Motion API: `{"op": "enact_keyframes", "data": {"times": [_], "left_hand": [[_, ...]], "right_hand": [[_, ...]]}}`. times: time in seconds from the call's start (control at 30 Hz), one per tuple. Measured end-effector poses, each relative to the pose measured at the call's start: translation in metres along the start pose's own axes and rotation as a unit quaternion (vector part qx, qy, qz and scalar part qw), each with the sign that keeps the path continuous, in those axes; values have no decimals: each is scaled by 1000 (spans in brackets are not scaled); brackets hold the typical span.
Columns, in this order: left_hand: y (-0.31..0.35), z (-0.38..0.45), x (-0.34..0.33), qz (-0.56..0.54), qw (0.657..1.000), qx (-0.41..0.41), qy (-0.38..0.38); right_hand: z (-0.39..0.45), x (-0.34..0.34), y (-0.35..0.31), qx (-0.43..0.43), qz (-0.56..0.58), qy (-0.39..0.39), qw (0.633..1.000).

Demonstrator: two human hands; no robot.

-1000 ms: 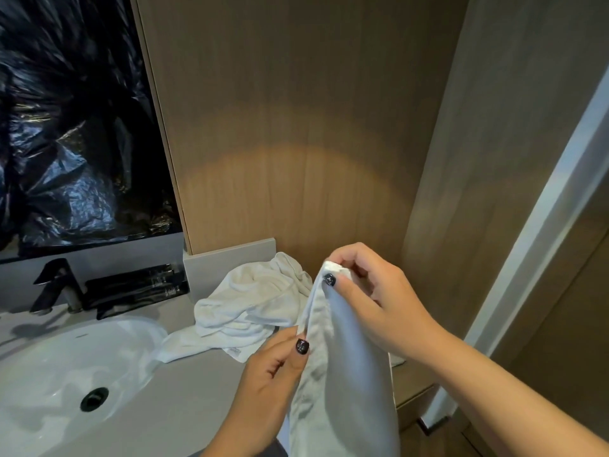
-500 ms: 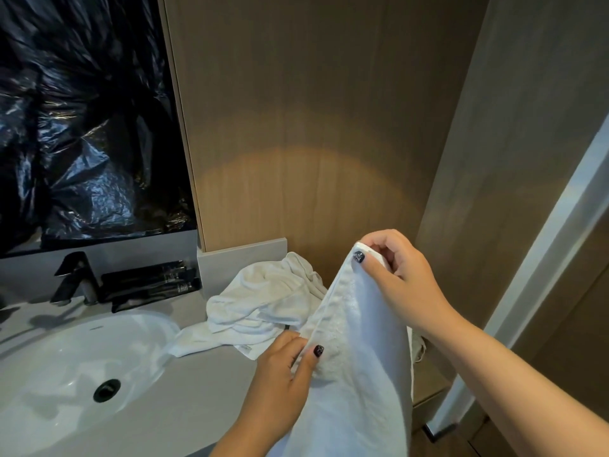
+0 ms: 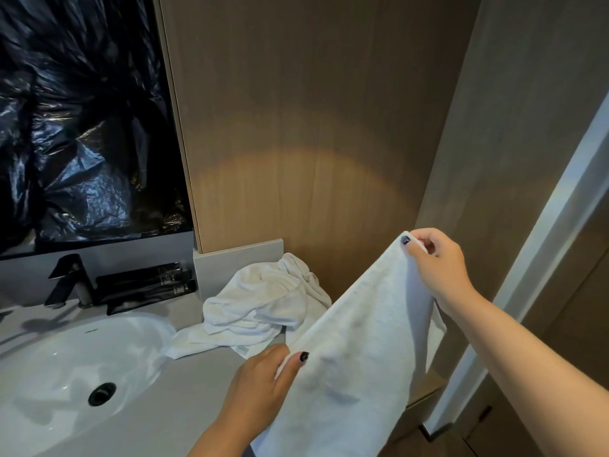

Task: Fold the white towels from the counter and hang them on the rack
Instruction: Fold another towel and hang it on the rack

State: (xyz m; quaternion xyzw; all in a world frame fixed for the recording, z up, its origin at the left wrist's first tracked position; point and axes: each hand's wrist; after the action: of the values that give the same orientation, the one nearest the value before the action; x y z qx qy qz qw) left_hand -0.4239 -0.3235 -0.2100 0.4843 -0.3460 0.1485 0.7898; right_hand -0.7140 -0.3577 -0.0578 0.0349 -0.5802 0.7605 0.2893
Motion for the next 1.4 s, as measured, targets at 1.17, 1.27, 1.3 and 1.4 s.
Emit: {"op": "enact_keyframes", "data": {"times": [1.17, 1.27, 1.3, 1.4], "left_hand": [[9, -84, 90, 163, 956, 236, 60], [15, -94, 81, 72, 949, 269, 150], [17, -95, 78, 35, 942, 283, 177], [15, -97, 75, -53, 919, 314, 233]], "right_hand": [[-38, -7, 117, -121, 99, -218, 963], [-50, -19, 118, -141, 134, -229, 954], [-53, -23, 119, -149, 146, -232, 950], [-58, -32, 119, -154, 170, -247, 941]]}}
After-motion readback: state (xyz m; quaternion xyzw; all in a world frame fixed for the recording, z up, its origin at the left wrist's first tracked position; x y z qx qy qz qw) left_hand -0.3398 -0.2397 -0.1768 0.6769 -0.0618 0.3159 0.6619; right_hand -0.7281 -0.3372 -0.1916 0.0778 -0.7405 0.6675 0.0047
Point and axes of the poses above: each hand's wrist, its own z-axis towards the middle knuckle, its own x-axis out of the back of the hand, y = z × x, and after that the axes turned 10 degrees about -y, right-handed
